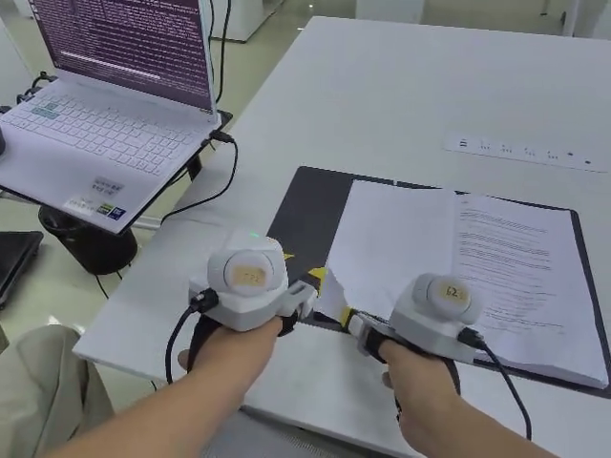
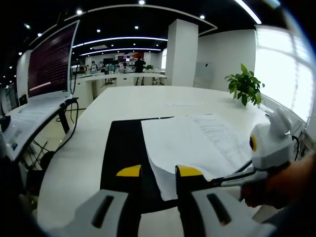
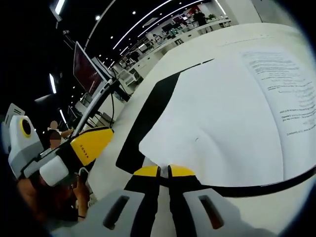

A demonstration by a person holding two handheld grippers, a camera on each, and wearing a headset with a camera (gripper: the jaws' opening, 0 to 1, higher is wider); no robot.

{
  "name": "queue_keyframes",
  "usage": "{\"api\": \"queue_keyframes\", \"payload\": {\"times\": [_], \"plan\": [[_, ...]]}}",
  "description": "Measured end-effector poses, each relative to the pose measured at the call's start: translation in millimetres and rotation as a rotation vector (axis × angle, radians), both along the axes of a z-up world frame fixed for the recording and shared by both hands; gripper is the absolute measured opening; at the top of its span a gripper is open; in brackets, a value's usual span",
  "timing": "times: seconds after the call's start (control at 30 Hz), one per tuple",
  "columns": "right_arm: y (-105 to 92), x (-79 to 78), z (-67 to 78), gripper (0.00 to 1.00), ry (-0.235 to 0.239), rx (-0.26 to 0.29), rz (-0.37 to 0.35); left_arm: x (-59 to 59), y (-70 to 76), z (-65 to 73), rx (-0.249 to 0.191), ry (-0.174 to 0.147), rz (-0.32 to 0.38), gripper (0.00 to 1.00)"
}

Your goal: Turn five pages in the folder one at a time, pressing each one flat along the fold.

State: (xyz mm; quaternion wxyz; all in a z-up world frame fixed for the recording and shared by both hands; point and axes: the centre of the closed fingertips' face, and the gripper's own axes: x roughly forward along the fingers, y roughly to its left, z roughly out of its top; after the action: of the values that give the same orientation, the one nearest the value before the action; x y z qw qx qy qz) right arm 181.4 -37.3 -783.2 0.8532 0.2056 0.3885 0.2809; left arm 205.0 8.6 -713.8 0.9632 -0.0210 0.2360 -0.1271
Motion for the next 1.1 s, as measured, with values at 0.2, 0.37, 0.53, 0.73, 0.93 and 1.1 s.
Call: {"api": "queue_keyframes", "payload": {"times": [0.2,0.37,0.53,0.73,0.93,1.1], "plan": [[-0.8,-7.9,10.3,0.05,-0.024,0.024,0.018,7.7,-22.1,-7.1,0.007,0.019,-0.048,0.24],[-4.2,-20.5,18.1,0.04,-0.041,0.041,0.03,13.5,-36.3,-19.4,0.02,0.051,-0.086,0.24],[-20.5,-26.9,24.2,0.0,-0.055,0.04,0.01,9.5,-41.1,-40.0,0.038,0.109,-0.1,0.23],[-60.8,-11.2,30.7,0.0,-0.073,0.044,-0.097,0.5,-34.6,-65.3,0.068,0.166,-0.065,0.22],[-95.7,13.8,31.9,0.0,-0.086,0.048,-0.193,-6.6,-31.0,-73.3,0.108,0.137,-0.056,0.21],[-112.3,34.8,27.8,0.0,-0.108,0.035,-0.217,-8.6,-30.8,-72.7,0.102,0.103,-0.055,0.22]]}}
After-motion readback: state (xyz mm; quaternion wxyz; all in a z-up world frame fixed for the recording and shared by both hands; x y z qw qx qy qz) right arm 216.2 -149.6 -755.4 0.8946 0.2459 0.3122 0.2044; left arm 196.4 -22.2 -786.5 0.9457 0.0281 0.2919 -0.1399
